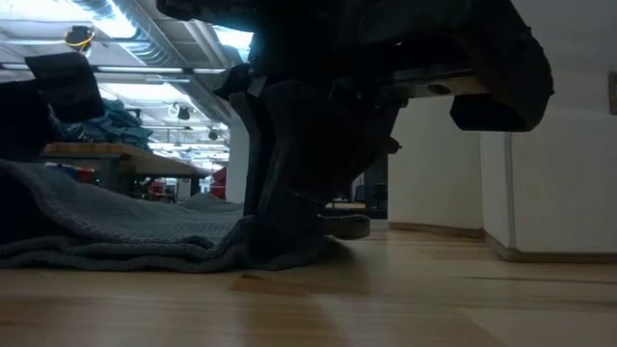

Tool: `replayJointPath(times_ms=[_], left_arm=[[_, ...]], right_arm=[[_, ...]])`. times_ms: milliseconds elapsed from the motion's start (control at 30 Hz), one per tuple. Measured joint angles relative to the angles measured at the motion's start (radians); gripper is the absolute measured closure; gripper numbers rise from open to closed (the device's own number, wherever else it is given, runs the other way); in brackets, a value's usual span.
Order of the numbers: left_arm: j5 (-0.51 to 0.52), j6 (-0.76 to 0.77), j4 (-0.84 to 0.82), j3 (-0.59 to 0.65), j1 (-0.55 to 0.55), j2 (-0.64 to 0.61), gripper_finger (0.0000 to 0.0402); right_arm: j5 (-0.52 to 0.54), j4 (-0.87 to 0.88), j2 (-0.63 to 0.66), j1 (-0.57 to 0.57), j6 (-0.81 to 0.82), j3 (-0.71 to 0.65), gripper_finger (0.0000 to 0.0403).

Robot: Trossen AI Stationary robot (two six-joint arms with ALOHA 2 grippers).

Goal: Fold towel
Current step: Fold the gray towel

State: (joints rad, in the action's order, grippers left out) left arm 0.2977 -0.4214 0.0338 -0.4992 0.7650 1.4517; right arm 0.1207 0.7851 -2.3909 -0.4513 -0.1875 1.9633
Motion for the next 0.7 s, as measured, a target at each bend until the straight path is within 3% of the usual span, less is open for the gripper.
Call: replayJointPath(times_ms=[167, 333, 600, 700], left_arm=[[0.005, 0.079, 0.006, 0.0, 0.003, 0.001, 0.0289], [0.061, 0.241, 0.006, -0.01, 0.021, 0.001, 0.0383], [0.083, 0.656, 0.011, -0.051, 0.077, 0.0, 0.0397], [0.084, 0.854, 0.011, -0.074, 0.093, 0.0, 0.0396]], right_arm=[[0.0, 0.001, 0.0, 0.0, 0.0, 0.0, 0.0364], [0.0, 0.002, 0.0, 0.0, 0.02, 0.0, 0.0394], [-0.005, 0.046, 0.002, -0.001, 0.142, 0.001, 0.0397], [-0.053, 0.064, 0.015, -0.001, 0.227, 0.001, 0.0397]])
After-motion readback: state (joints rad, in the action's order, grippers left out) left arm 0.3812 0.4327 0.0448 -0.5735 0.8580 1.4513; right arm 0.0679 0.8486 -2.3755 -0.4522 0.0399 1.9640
